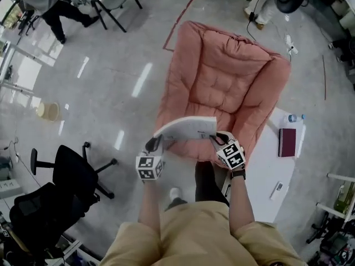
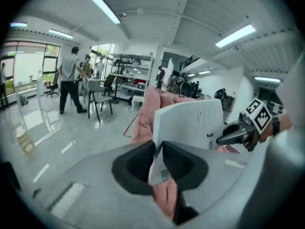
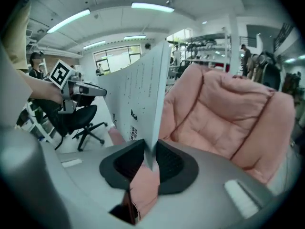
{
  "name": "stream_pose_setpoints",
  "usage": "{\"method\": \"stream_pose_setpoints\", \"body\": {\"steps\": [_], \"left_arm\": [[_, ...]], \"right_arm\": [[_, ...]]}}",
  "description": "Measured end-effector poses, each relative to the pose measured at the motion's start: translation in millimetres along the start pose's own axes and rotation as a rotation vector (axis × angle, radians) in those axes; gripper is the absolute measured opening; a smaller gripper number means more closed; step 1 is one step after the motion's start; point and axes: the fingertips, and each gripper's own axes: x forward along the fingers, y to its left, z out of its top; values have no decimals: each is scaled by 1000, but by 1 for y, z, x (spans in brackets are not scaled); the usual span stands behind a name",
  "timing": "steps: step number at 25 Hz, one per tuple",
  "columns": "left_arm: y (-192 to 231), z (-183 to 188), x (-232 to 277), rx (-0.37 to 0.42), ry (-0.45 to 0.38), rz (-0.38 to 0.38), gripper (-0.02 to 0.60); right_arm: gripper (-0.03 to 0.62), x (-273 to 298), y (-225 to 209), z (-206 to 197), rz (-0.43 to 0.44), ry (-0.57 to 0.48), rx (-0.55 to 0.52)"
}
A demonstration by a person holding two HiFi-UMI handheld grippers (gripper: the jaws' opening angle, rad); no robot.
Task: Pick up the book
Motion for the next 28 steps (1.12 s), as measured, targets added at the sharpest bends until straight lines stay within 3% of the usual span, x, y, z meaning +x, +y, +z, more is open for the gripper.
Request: {"method": "stream_pose_setpoints", "body": {"steps": [6, 14, 20, 28], "left_arm": [[-75, 105, -33, 202, -170, -198, 55], [-174, 187, -106, 303, -336, -357, 58], [-225, 219, -162, 377, -415, -436, 58], [-265, 224, -211, 442, -457, -487, 60]], "right_arm": [[87, -120, -8, 39, -262, -196, 56], [91, -272, 26, 54, -526, -369, 79], [91, -348, 56, 57, -616, -460, 70], [89, -397, 85, 41, -622, -530, 67]]}}
